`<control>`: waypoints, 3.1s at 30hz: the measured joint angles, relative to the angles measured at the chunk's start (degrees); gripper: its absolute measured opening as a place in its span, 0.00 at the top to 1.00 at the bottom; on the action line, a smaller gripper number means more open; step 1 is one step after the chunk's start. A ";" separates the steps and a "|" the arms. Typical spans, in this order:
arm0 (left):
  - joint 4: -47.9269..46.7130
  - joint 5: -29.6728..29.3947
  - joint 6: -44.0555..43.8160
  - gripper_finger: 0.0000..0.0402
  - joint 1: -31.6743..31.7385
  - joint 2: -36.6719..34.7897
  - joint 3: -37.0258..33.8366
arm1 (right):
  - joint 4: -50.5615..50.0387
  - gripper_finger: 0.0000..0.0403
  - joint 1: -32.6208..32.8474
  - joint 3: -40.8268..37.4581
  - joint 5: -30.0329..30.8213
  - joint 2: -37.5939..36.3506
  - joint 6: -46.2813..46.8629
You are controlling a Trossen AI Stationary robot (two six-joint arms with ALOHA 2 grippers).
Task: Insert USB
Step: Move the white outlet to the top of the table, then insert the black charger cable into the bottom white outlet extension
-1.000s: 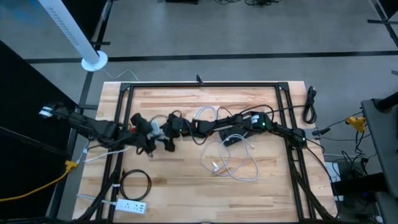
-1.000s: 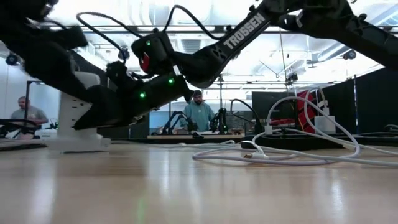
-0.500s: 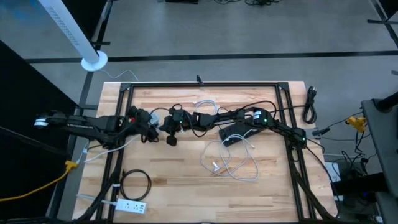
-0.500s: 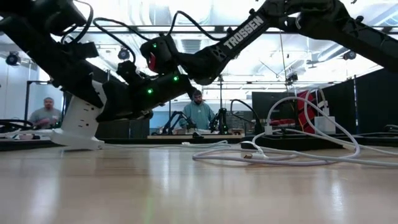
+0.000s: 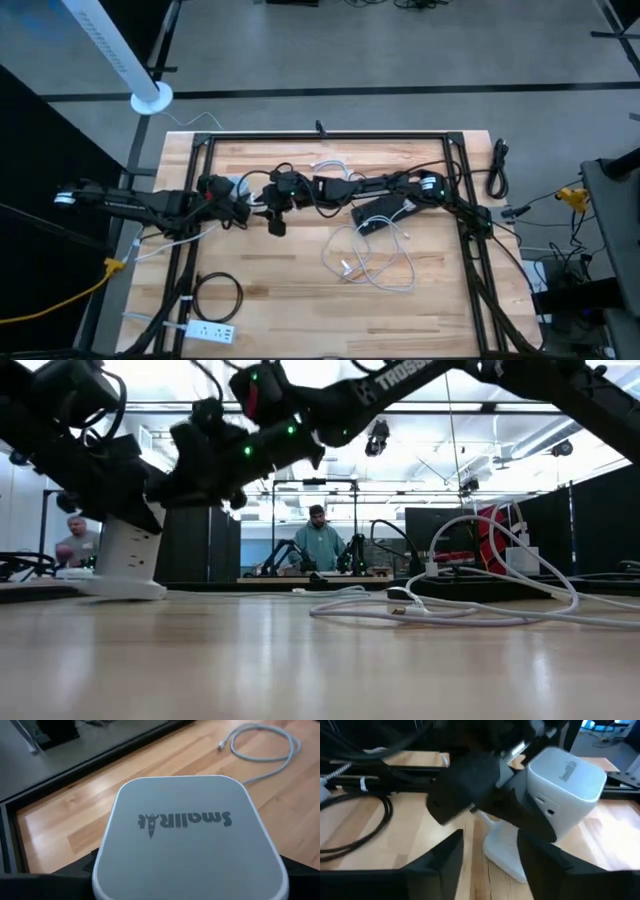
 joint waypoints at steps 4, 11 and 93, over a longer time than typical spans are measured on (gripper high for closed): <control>2.47 -0.63 0.30 0.31 -0.02 -1.17 -2.34 | -0.06 0.49 0.62 -0.06 0.29 -0.59 0.37; 1.71 1.73 3.35 0.31 0.07 -2.87 -1.76 | -0.24 0.44 1.22 -0.06 0.32 -0.95 1.07; -19.75 37.45 -48.94 0.45 -35.35 36.52 40.07 | -52.39 0.47 21.49 -0.41 0.43 -20.55 -0.69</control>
